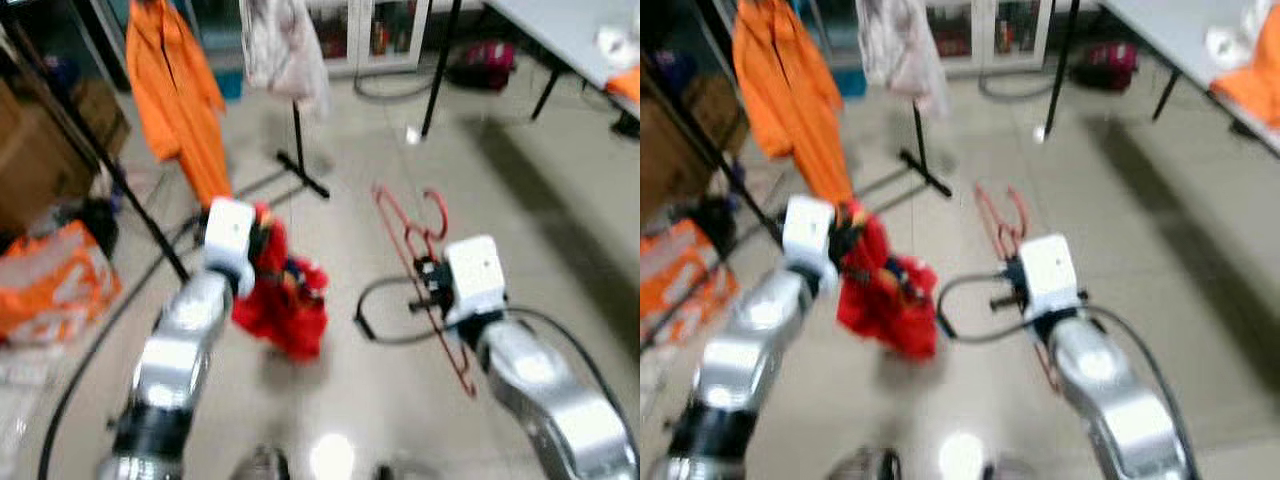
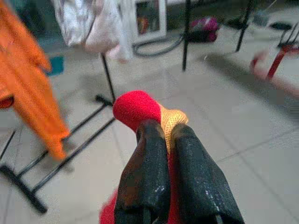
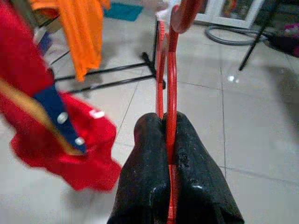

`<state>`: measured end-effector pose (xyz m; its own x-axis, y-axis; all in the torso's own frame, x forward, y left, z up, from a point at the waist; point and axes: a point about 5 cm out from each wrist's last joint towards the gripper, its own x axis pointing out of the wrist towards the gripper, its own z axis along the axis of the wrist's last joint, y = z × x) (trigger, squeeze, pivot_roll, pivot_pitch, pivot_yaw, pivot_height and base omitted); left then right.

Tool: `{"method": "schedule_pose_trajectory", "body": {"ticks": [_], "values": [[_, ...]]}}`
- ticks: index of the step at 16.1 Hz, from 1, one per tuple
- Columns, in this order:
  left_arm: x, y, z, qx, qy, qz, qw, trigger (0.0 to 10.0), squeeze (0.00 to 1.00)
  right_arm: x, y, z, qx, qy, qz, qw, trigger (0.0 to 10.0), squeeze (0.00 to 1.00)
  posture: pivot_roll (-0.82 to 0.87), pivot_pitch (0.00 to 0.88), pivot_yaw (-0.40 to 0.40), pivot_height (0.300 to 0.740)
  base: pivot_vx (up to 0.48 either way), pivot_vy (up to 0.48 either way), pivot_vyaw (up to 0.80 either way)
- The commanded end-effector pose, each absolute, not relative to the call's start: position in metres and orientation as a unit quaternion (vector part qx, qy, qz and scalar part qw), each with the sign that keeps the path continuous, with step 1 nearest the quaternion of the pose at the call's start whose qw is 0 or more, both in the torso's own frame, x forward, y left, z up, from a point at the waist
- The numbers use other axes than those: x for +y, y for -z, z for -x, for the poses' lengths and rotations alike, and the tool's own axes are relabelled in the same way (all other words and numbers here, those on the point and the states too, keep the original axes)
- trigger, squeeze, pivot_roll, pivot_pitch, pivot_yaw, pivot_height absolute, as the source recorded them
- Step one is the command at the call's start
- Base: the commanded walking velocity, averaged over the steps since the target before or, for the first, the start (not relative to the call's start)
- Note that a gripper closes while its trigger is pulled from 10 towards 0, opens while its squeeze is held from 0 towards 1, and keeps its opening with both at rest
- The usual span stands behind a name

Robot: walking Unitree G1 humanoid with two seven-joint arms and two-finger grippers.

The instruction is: Hang hanger

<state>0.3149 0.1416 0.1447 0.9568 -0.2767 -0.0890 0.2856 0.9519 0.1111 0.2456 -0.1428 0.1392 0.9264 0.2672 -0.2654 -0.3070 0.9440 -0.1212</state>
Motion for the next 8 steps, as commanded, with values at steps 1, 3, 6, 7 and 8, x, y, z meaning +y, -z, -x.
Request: {"method": "schedule_pose_trajectory", "body": {"ticks": [1, 3, 6, 7, 8], "values": [[0.153, -0.162, -0.323, 0.001, 0.138, -0.069, 0.988, 10.0, 0.0, -0.132, -0.143, -0.242, 0.117, -0.199, 0.09, 0.969, 10.0, 0.0, -0.05, 0.118, 0.05, 0.74, 0.0, 0.0, 0.0], [0.157, -0.171, -0.333, -0.003, 0.147, -0.072, 0.987, 10.0, 0.0, -0.135, -0.143, -0.239, 0.129, -0.234, 0.133, 0.955, 10.0, 0.0, -0.03, 0.123, 0.06, 0.74, 0.0, 0.0, 0.0], [0.156, -0.178, -0.343, 0.014, 0.176, -0.069, 0.982, 10.0, 0.0, -0.133, -0.143, -0.228, 0.144, -0.293, 0.161, 0.931, 10.0, 0.0, -0.02, 0.126, 0.085, 0.74, 0.0, 0.0, 0.0], [0.155, -0.179, -0.345, 0.015, 0.189, -0.075, 0.979, 10.0, 0.0, -0.132, -0.144, -0.226, 0.144, -0.303, 0.165, 0.928, 10.0, 0.0, -0.03, 0.128, 0.102, 0.74, 0.0, 0.0, 0.0], [0.154, -0.18, -0.345, 0.012, 0.196, -0.078, 0.977, 10.0, 0.0, -0.129, -0.145, -0.225, 0.139, -0.301, 0.162, 0.929, 10.0, 0.0, -0.03, 0.129, 0.109, 0.74, 0.0, 0.0, 0.0]]}}
